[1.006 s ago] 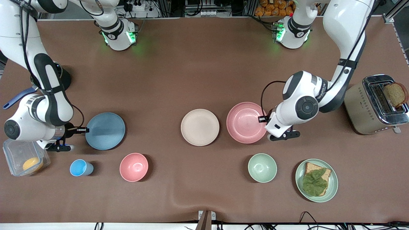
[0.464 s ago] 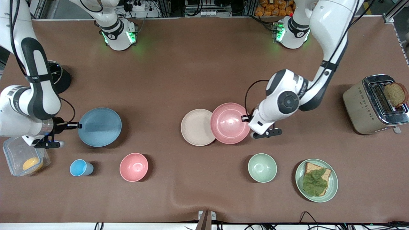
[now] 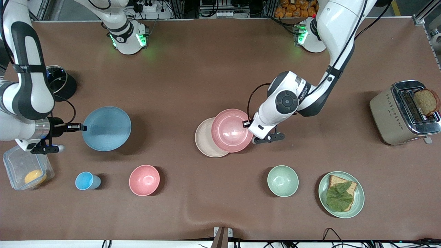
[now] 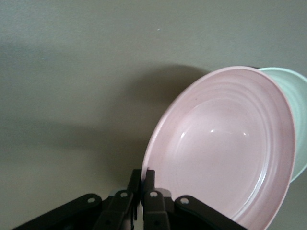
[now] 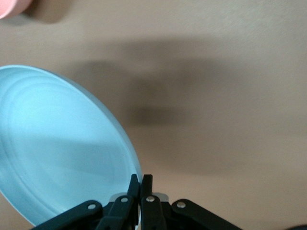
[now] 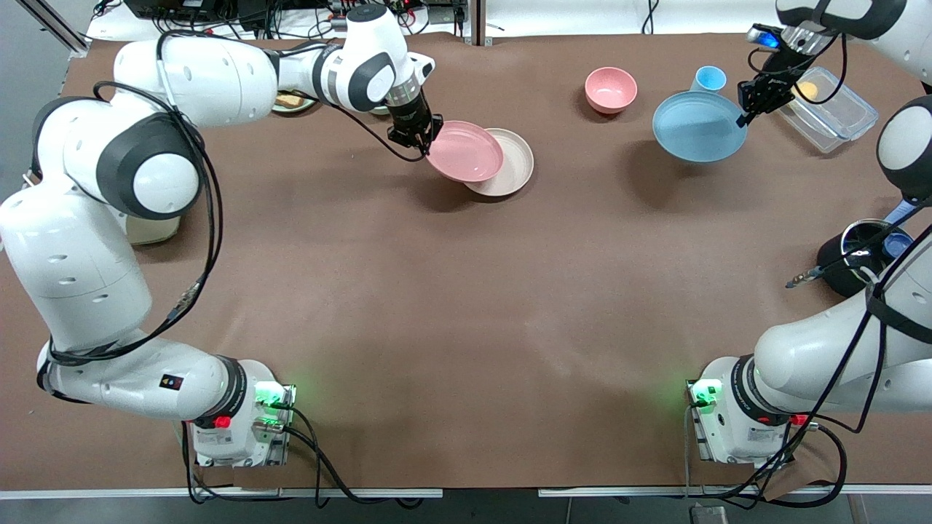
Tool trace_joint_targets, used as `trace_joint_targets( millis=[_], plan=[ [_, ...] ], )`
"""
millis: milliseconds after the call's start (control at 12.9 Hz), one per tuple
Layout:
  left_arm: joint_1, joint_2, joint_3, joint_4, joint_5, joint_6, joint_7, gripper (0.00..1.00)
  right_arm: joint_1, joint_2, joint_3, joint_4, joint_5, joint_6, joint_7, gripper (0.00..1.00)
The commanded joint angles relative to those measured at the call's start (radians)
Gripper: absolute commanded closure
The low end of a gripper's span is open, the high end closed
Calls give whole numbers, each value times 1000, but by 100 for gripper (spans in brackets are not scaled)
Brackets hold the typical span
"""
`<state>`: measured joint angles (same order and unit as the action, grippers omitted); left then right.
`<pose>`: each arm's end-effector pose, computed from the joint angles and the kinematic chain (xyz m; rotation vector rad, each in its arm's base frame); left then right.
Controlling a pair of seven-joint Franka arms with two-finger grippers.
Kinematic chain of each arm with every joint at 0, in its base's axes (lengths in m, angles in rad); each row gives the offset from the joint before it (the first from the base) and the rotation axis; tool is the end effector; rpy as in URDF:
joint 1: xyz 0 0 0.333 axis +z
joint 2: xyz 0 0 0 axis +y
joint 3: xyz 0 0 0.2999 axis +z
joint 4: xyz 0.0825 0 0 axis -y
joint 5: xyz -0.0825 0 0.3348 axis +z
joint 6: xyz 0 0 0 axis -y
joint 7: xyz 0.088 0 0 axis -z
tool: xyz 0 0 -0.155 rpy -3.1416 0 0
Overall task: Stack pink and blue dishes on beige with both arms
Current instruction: 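Carry the pink plate with the left gripper onto the beige plate, then lower the pink plate onto beige while the right gripper carries the blue plate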
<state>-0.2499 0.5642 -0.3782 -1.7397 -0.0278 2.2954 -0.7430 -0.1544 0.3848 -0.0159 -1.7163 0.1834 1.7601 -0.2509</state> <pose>0.5137 -0.3548 0.2462 2.9359 0.2794 -0.1731 0.5481 -0.0686 0.3082 -2.8763 -0.0217 0.4331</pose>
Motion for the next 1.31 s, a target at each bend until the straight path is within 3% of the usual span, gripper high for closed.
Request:
trace_joint_targets(
  millis=[0,541,1238],
  plan=[
    [-37,34,4,14,-21,79,-54,100,12,-27,1,9,62,-66,-4,100],
    [-98,86,5,11,-20,188,-140,100,99,-47,1,9,109,-83,107,100],
    [-100,117,5,17,-11,245,-141,100,252,-52,1,6,174,-86,185,100]
  ],
)
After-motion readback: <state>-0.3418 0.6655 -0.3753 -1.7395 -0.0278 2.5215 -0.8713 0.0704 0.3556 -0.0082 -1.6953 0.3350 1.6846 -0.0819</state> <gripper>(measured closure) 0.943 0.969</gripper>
